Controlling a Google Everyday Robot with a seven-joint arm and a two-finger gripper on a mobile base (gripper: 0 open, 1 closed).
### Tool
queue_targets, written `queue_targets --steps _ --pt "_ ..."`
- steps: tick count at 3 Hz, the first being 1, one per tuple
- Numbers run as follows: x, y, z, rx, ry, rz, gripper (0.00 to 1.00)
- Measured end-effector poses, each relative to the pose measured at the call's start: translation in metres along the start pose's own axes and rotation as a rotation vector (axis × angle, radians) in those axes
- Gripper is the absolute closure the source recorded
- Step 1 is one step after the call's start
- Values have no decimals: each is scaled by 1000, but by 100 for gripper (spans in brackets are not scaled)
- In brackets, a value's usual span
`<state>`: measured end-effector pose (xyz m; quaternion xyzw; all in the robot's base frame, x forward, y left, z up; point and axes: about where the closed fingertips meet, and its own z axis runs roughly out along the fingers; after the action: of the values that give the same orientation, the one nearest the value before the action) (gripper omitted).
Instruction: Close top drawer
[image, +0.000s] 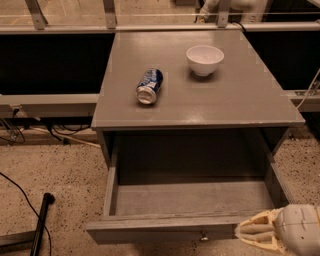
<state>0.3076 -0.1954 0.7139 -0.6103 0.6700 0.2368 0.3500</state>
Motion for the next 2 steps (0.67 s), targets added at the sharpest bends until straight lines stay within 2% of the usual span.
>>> queue_targets --steps 1,2 --pt "11 12 11 10 -9 2 100" --pt "21 19 19 41 19 -36 100"
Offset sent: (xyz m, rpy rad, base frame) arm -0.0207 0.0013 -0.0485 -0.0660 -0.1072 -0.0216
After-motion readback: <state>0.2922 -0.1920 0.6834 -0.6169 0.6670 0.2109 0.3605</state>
